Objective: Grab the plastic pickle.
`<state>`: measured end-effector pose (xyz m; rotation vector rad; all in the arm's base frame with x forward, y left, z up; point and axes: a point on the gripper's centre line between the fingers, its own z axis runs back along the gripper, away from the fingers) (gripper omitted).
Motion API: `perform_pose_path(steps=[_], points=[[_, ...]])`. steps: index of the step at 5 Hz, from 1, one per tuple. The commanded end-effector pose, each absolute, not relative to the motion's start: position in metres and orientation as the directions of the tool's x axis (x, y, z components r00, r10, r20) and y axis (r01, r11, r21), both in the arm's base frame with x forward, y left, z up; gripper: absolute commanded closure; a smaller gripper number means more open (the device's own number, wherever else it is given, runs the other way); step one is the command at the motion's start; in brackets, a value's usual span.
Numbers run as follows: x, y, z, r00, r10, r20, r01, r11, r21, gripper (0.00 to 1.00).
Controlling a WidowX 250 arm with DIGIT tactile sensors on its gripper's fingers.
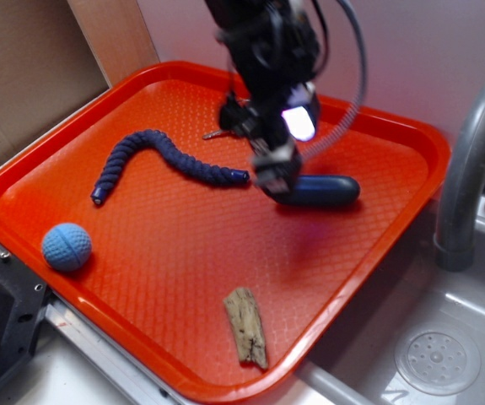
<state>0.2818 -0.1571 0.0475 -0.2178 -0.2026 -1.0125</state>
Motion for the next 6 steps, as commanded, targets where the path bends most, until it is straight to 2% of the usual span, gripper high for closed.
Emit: perform_pose_path(steps=[1, 2, 3, 4, 5, 6], points=[[0.279, -0.189, 0.027, 0.525, -0.829, 0.194, 0.843, 0.537, 0.011, 1.00], [0.276, -0.179, 0.035, 0.485, -0.850, 0.206, 0.868, 0.496, 0.003, 1.00], [0.277, -0.164, 0.058, 0.471, -0.854, 0.221, 0.877, 0.480, -0.017, 1.00], [0.279, -0.140, 0.095, 0.569, -0.783, 0.250, 0.815, 0.579, -0.040, 1.00], [0.283, -0.092, 0.144, 0.727, -0.596, 0.341, 0.650, 0.757, -0.065, 1.00], [0.275, -0.057, 0.195, 0.835, -0.406, 0.372, 0.445, 0.895, -0.020, 1.00]])
